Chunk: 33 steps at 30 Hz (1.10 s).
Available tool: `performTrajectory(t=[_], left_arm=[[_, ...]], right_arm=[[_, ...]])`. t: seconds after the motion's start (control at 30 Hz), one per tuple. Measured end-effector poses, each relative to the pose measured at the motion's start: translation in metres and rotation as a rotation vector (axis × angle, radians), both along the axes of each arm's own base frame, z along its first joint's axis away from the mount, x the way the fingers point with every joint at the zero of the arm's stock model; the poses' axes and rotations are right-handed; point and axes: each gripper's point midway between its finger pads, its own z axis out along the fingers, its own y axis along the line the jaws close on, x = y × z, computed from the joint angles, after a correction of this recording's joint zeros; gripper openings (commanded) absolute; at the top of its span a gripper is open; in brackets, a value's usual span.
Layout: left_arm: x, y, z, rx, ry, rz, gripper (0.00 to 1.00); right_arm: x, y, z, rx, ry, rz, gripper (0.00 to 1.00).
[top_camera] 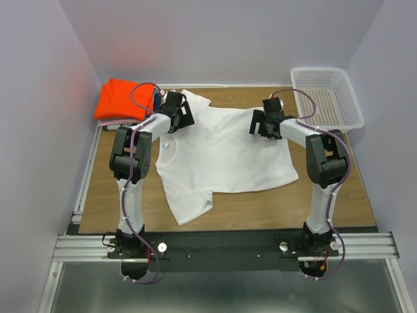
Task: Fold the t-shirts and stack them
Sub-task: Flatten the tshirt out
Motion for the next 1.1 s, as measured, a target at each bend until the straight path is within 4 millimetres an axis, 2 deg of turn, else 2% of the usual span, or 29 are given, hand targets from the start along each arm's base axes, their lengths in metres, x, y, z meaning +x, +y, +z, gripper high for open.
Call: performTrajectory(t=[0.17,0.37,0.5,0.6,0.73,0.8,0.87,0.9,1.0,1.07,1.1], left_arm=[[0.022,0.006,0.002,0.005,-0.005,0.013,0.98],[0.041,0.003,0.002,0.014,-0.005,0.002,0.98],[0.05,0.002,0.002,0.02,-0.005,-0.004,0.98],[0.053,0.0,0.004,0.014,-0.002,-0.014,0.98],[0.053,-0.002,0.011,0.004,-0.002,-0.026,0.98],[0.048,-0.003,0.016,0.001,-0.004,-0.03,0.98],[0.037,-0.004,0.03,-0.002,-0.016,-0.037,0.98],[0.029,-0.004,0.037,-0.004,-0.019,-0.04,0.98],[-0.004,-0.01,0.074,-0.024,-0.081,-0.061,0.98],[-0.029,-0.019,0.095,-0.051,-0.136,-0.085,0.98],[-0.046,-0.027,0.105,-0.072,-0.168,-0.102,0.98]], right_arm=[[0.011,-0.003,0.0,-0.021,-0.016,-0.02,1.0],[0.025,-0.005,-0.001,-0.042,-0.034,-0.04,1.0],[0.035,-0.003,0.002,-0.046,-0.047,-0.035,1.0],[0.035,-0.003,0.003,-0.053,-0.04,-0.026,1.0],[0.03,-0.002,0.02,-0.044,-0.047,-0.013,1.0],[0.021,-0.003,0.036,-0.03,-0.066,-0.012,1.0],[0.003,-0.006,0.064,0.001,-0.103,-0.028,1.0],[-0.003,-0.007,0.071,0.014,-0.119,-0.032,1.0],[-0.049,-0.018,0.101,0.072,-0.163,-0.088,1.0],[-0.073,-0.024,0.103,0.1,-0.179,-0.123,1.0],[-0.1,-0.032,0.098,0.116,-0.17,-0.15,1.0]])
